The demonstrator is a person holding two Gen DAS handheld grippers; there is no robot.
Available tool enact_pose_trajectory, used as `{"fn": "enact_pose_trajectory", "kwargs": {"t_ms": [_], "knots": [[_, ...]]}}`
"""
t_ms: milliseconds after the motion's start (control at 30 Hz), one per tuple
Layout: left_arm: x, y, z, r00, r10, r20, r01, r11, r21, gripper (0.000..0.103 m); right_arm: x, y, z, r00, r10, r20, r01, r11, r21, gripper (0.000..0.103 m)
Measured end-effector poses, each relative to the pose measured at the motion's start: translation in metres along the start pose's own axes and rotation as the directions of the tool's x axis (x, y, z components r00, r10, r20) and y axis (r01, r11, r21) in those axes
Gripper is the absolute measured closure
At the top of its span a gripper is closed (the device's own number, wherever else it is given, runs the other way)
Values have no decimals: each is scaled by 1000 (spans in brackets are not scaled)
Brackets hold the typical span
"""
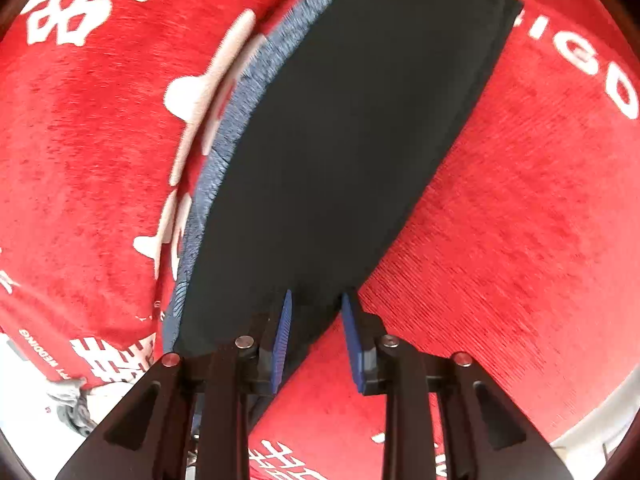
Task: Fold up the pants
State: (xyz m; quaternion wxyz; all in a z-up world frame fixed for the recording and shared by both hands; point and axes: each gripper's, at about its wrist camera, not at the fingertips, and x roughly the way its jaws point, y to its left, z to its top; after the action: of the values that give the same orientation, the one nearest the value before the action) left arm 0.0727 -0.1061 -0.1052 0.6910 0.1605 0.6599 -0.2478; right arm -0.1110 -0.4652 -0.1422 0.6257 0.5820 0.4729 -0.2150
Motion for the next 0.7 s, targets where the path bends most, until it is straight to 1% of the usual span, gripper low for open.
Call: {"fn": "enact_pose_trajectory", "kwargs": {"t_ms": [67,100,133,167,200,233,267,300,333,367,400,433,467,533,567,600,633,700], "knots": [[3,-5,-7,999,31,35,-33,999,37,10,-5,16,-3,999,-23,30,26,996,-84,96],[3,-5,-9,998,33,45,-35,999,35,9,-7,21,-4,998,-51,44,57,990,-133,97],[3,-4,-10,998,29,47,-30,999,26,9,-5,20,-4,994,-99,45,105,981,-163,97],[3,-3,-9,999,27,43,-28,999,24,9,1,16,-3,989,-147,29,150,972,-181,96],[3,0,-12,999,28,38,-29,999,25,9,1,11,-2,990,-136,23,138,976,-171,97],[4,1,-10,999,27,35,-28,999,25,9,-1,11,-2,991,-128,24,130,979,-157,96],[4,2,-10,999,25,35,-25,999,25,9,-4,14,-3,989,-144,39,148,979,-142,85],[1,-1,-10,999,24,38,-25,999,28,8,-8,16,-4,985,-169,48,174,975,-136,71],[1,-1,-11,999,25,42,-26,999,30,8,-12,20,-7,983,-176,45,180,974,-135,69],[2,-2,-10,999,24,44,-25,999,30,8,-15,29,-10,989,-147,26,149,977,-153,68],[3,-4,-10,999,21,48,-22,999,27,8,-17,40,-13,992,-128,12,128,974,-185,68],[2,-5,-12,998,18,53,-19,999,26,8,-16,61,-19,993,-116,-6,111,960,-257,68],[2,-4,-12,998,15,57,-17,999,27,8,-13,80,-24,994,-107,-27,92,943,-321,68],[-2,-2,-13,998,8,58,-10,1000,28,8,4,123,-36,992,-89,-91,40,894,-446,68],[-4,0,-12,998,10,61,-12,1000,25,8,18,154,-45,987,-86,-138,2,854,-520,68],[-11,6,-11,997,19,81,-20,1000,14,8,33,183,-55,980,-87,-178,-34,812,-582,68],[-19,14,-11,993,28,112,-28,1000,0,8,51,215,-67,971,-95,-217,-71,758,-649,68],[-34,40,-7,982,55,180,-47,998,-46,8,81,262,-90,951,-119,-284,-135,668,-732,65]]}}
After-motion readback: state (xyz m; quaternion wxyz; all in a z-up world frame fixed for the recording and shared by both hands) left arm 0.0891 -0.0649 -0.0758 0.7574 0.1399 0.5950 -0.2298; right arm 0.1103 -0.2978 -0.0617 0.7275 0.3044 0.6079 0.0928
